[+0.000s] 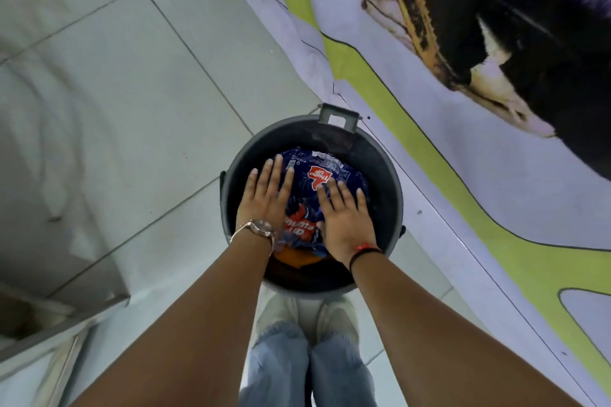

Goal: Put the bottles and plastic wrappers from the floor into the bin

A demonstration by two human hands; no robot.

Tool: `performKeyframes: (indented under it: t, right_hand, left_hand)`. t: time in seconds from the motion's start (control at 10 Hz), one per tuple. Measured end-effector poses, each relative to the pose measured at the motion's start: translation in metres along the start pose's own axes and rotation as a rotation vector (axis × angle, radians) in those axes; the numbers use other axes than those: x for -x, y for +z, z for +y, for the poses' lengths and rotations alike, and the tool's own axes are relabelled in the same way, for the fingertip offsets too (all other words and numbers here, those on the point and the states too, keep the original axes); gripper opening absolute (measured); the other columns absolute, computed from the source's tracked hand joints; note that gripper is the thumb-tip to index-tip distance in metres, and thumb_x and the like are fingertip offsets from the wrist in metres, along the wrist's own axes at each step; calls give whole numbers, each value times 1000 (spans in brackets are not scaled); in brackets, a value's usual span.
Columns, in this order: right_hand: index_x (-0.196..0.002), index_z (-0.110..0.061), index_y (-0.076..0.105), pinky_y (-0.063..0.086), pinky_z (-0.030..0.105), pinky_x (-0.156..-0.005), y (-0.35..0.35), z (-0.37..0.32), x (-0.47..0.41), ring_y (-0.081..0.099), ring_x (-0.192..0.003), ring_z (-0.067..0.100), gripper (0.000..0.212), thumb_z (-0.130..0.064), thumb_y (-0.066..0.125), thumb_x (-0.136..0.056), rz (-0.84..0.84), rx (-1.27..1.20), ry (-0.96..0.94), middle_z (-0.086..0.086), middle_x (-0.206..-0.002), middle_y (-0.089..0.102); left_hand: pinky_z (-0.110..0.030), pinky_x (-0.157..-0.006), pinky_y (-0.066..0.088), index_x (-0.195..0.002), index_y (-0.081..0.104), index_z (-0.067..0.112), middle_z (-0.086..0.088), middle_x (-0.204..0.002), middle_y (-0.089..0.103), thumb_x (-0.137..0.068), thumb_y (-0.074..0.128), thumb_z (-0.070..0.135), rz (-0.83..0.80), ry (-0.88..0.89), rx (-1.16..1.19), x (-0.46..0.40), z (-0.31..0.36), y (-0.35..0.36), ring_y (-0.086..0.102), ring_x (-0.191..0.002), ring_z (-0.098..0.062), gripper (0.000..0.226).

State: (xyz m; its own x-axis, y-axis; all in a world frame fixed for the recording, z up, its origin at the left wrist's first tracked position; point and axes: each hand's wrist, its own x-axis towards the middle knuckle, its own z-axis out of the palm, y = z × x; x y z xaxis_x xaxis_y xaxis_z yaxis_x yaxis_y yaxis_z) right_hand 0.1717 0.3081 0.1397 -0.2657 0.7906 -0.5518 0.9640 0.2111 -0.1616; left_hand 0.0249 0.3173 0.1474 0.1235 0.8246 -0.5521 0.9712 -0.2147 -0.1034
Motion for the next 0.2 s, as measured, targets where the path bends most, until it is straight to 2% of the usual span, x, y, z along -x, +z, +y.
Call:
performKeyframes:
  t: [0.1,0.2]
  right_hand:
    - [-145,-16,-3,-6,45,-118,-33,-8,25,-6,-145,24,59,-28,31,-99,134,-9,-1,8,-158,-4]
    - [-145,-15,-5,-7,45,-118,-68,-14,45,-7,-145,24,60,-35,27,-99,239,-11,14,9,-158,-6]
  left_hand:
    - [-40,-116,-7,-132,-30,13,-10,-155,-19,-94,32,39,210,-61,113,26,-10,-37,-14,-143,-24,76]
    - [-41,-116,-7,-128,-31,13,-6,-154,-19,-94,24,47,293,-92,143,51,-20,-71,-12,-143,-23,73]
